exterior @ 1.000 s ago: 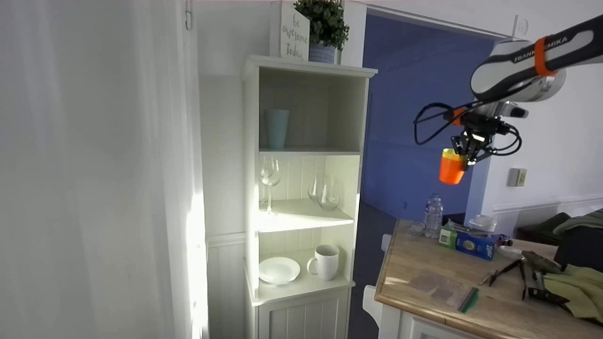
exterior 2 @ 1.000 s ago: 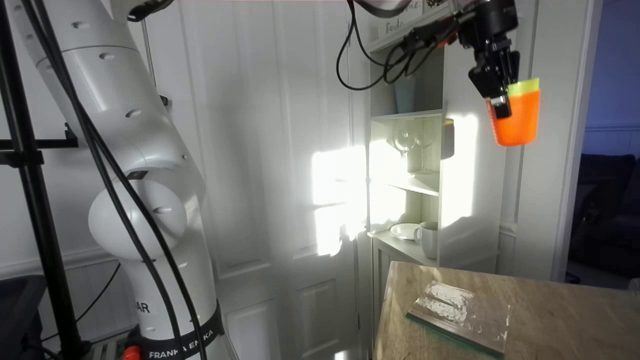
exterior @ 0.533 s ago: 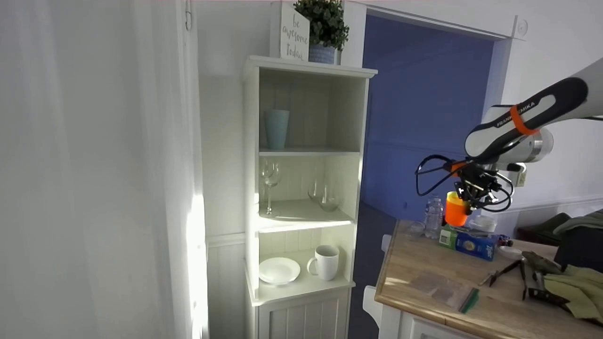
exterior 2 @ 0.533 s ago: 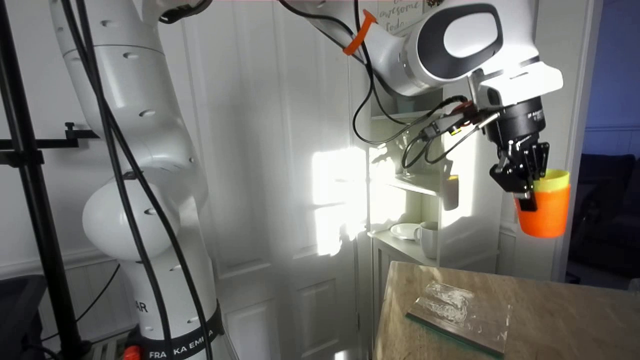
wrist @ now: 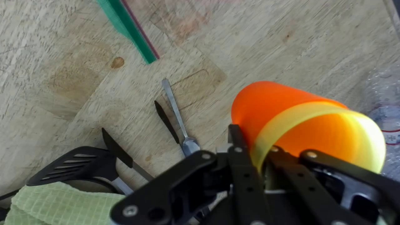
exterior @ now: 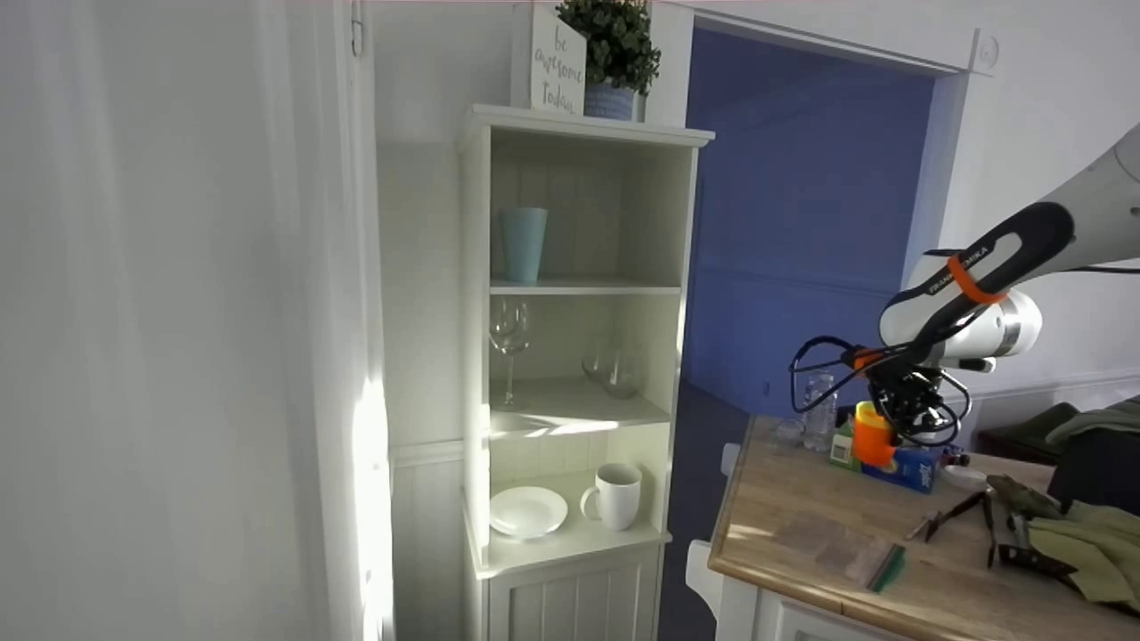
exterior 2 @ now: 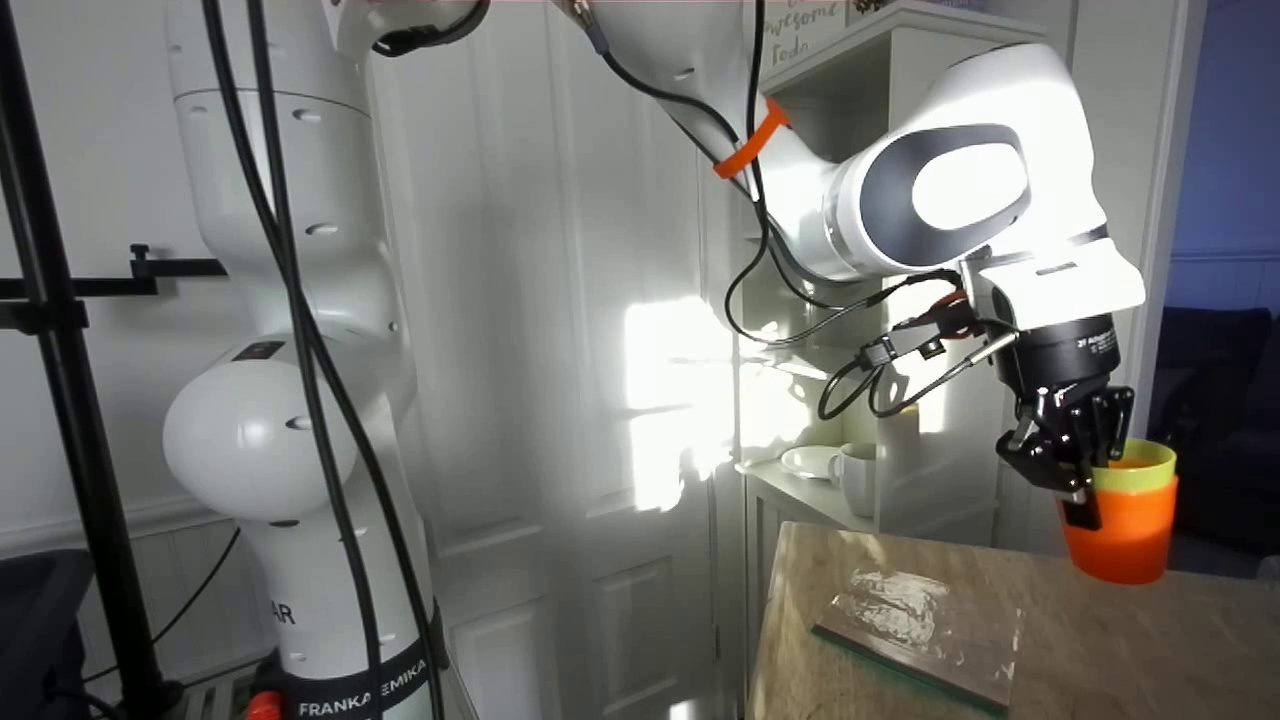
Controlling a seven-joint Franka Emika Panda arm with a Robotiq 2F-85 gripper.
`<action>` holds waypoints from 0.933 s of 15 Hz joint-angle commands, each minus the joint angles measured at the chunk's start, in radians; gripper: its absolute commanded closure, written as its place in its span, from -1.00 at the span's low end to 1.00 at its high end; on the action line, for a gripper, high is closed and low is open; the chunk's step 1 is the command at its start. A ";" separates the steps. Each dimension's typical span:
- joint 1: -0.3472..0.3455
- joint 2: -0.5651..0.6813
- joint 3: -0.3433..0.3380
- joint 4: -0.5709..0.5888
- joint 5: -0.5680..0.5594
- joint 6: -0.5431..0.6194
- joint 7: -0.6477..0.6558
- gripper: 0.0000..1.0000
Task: Pick up the stacked yellow and orange cups and put them on the kitchen counter
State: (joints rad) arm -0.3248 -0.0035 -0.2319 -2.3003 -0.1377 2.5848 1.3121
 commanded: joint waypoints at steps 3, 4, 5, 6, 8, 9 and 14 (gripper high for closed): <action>0.016 0.000 -0.017 0.002 0.002 -0.001 -0.002 0.86; 0.017 0.000 -0.017 0.002 0.002 -0.001 -0.002 0.86; 0.016 0.000 -0.017 0.002 0.002 -0.001 -0.001 0.86; 0.016 0.000 -0.017 0.002 0.002 -0.001 -0.001 0.86; 0.016 0.012 -0.019 0.010 0.000 -0.004 0.004 0.96; 0.017 0.022 -0.022 0.017 0.006 -0.009 0.000 0.96; 0.016 0.072 -0.040 0.033 0.024 -0.040 -0.021 0.96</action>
State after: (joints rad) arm -0.3207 0.0350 -0.2501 -2.2954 -0.1368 2.5710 1.3120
